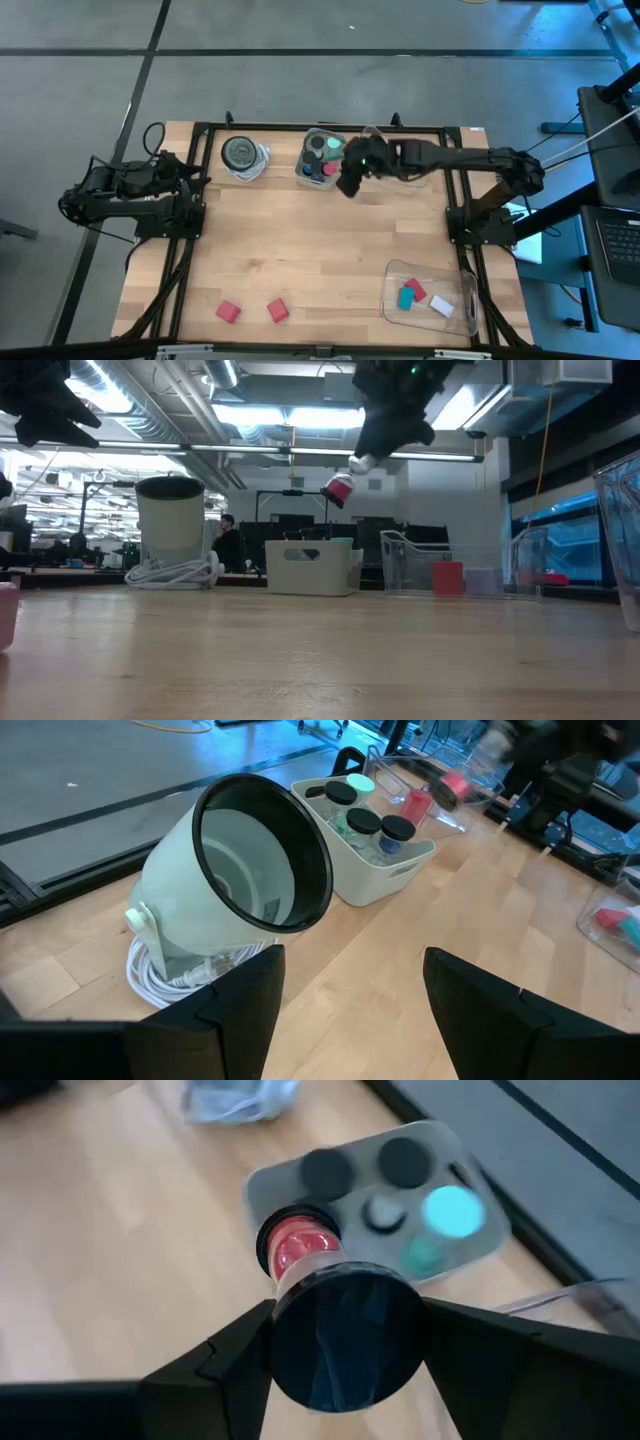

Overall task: Pick & Place Office items
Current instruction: Put the red hourglass into the gray bin

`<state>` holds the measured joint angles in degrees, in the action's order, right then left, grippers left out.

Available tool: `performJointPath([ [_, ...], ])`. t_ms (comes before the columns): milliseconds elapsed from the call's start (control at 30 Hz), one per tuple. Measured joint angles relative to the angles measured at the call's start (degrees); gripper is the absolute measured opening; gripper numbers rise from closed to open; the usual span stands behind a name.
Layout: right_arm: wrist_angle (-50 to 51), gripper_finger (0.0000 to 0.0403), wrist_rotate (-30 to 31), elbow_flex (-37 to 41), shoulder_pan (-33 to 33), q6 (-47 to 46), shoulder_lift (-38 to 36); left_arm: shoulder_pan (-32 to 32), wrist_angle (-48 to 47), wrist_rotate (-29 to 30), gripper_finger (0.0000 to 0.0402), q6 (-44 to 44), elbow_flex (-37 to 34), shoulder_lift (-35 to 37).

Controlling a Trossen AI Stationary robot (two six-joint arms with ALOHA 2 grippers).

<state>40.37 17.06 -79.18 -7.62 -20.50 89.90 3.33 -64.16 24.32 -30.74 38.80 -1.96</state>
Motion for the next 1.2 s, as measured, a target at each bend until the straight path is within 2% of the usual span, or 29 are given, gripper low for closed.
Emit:
performJointPath([
  [133,-1.5,0.0228,-0.6,-0.1,-4.1,1.3,2.3,0.0,0.0,0.0,0.0237,0.0,0.0,0.0],
  [233,-3.3,0.0219,-3.0,0.0,-5.9,1.8,5.3,0.0,0.0,0.0,0.0237,0.0,0.0,0.0],
  [400,-3.6,0.0216,-3.3,0.0,-7.5,3.4,7.9,0.0,0.0,0.0,0.0237,0.0,0.0,0.0],
  [567,-3.6,0.023,-3.0,0.0,-7.6,4.9,8.6,0.0,0.0,0.0,0.0237,0.0,0.0,0.0],
  [800,-5.1,0.0215,-2.9,0.0,-7.7,5.9,12.0,0.0,0.0,0.0,0.0237,0.0,0.0,0.0],
  [1000,-7.5,0.024,-3.1,0.0,-7.6,7.6,14.0,0.0,0.0,0.0,0.0237,0.0,0.0,0.0],
  [1200,-8.9,0.0217,-5.0,0.0,-7.6,7.7,15.7,0.0,0.0,0.0,0.0237,0.0,0.0,0.0],
])
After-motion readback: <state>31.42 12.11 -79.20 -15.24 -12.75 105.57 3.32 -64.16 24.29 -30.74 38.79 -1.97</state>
